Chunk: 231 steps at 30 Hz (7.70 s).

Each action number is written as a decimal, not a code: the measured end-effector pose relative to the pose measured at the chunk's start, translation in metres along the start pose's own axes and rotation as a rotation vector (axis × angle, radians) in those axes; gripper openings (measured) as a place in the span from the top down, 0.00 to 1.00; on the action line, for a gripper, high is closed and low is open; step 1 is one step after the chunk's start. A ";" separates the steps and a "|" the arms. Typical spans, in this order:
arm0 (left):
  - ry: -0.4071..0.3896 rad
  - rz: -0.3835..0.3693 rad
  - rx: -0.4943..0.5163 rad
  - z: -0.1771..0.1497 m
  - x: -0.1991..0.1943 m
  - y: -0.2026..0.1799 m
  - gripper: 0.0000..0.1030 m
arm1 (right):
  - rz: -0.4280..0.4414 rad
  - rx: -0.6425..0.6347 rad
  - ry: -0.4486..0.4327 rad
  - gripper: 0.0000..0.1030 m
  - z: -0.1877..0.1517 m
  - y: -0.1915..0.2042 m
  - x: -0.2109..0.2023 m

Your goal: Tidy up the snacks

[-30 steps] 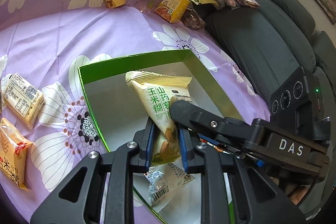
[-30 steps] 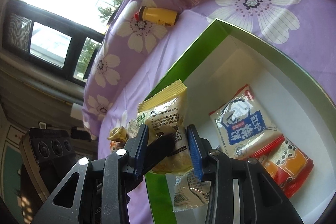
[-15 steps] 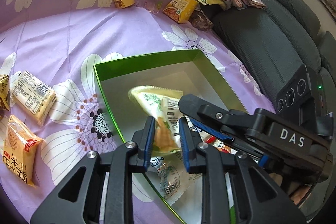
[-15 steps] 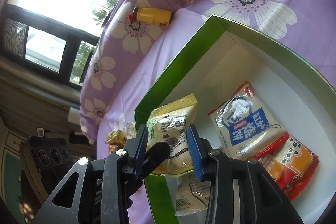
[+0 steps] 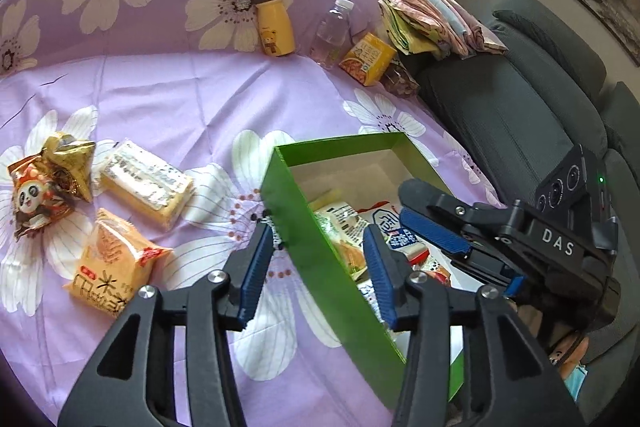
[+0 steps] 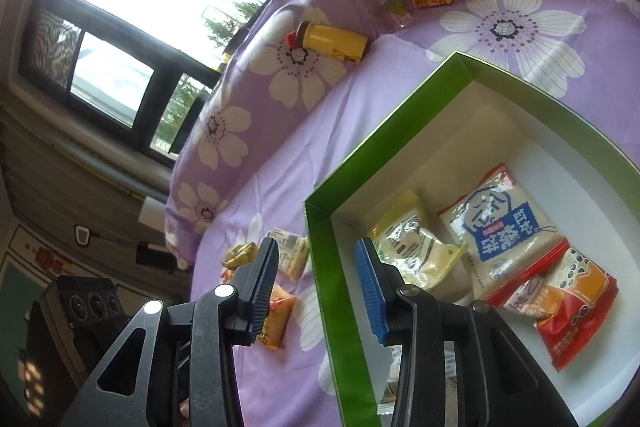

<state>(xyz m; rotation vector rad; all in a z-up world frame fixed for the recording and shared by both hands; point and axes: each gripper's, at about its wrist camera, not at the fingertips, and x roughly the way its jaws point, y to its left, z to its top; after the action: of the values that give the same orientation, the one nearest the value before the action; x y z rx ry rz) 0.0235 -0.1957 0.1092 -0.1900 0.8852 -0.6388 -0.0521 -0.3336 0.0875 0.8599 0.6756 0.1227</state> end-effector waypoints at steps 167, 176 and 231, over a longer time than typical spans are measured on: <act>-0.001 -0.300 -0.034 -0.045 -0.006 -0.080 0.67 | -0.112 -0.065 -0.091 0.49 -0.039 0.007 -0.076; 0.072 -0.326 -0.064 -0.048 0.021 -0.085 0.66 | -0.145 -0.003 -0.064 0.49 -0.032 -0.018 -0.075; -0.077 0.150 -0.210 -0.050 -0.090 0.102 0.17 | -0.270 -0.196 -0.020 0.20 -0.053 0.043 -0.021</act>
<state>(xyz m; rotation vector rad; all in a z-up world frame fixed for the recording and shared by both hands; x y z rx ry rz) -0.0115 -0.0560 0.0958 -0.3312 0.8827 -0.3966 -0.0932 -0.2781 0.1050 0.5758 0.7419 -0.0615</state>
